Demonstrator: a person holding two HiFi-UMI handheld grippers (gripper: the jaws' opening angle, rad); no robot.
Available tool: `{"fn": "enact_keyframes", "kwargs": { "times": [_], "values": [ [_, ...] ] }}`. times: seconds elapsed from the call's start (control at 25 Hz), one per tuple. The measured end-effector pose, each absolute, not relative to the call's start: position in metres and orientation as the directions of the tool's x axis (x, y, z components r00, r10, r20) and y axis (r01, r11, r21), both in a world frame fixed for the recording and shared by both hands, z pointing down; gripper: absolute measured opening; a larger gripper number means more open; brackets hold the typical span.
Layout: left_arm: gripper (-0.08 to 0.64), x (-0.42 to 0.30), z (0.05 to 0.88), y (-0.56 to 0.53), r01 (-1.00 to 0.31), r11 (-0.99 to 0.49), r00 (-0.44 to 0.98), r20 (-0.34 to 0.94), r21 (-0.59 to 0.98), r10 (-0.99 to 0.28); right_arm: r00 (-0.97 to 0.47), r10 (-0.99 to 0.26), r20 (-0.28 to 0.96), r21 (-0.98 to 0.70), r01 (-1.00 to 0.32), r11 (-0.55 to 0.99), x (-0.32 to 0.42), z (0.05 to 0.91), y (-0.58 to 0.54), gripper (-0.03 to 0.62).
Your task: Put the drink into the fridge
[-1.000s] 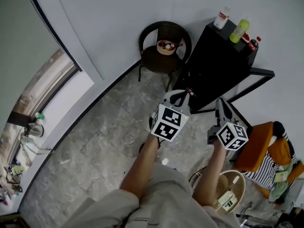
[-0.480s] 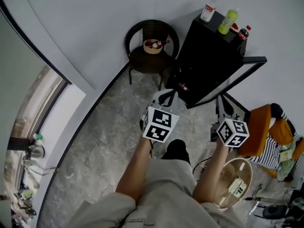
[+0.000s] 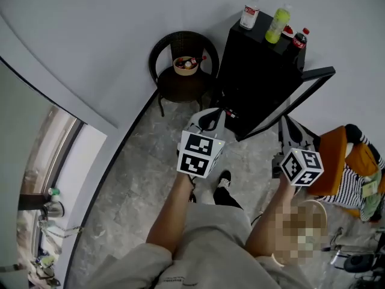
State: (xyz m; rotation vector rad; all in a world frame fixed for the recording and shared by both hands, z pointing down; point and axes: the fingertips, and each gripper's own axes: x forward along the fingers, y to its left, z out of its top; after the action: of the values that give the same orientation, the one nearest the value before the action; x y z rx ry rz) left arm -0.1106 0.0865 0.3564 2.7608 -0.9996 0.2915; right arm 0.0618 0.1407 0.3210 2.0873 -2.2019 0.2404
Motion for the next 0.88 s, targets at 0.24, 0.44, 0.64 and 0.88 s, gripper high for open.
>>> {"fn": "enact_keyframes", "kwargs": {
  "times": [0.24,0.44,0.64,0.88],
  "values": [
    [0.008,-0.051,0.335,0.059,-0.615,-0.779,0.779,0.246,0.125,-0.576,0.031,-0.971,0.238,0.09,-0.996,-0.01,0.119,0.322,0.118,0.006],
    [0.008,-0.003,0.323,0.041,-0.593,-0.799,0.792,0.254,0.1,-0.556,0.074,-0.978,0.196,0.025,-0.997,-0.07,0.175,0.311,0.106,0.006],
    [0.008,0.034,0.315,0.028,-0.577,-0.809,0.804,0.25,0.109,-0.539,0.073,-0.982,0.175,-0.009,-0.997,-0.075,0.209,0.309,0.086,0.006],
    [0.008,0.068,0.322,0.003,-0.597,-0.797,0.785,0.271,0.089,-0.557,0.038,-0.986,0.164,-0.034,-0.998,-0.044,0.24,0.311,0.053,0.006]
  ]
}}
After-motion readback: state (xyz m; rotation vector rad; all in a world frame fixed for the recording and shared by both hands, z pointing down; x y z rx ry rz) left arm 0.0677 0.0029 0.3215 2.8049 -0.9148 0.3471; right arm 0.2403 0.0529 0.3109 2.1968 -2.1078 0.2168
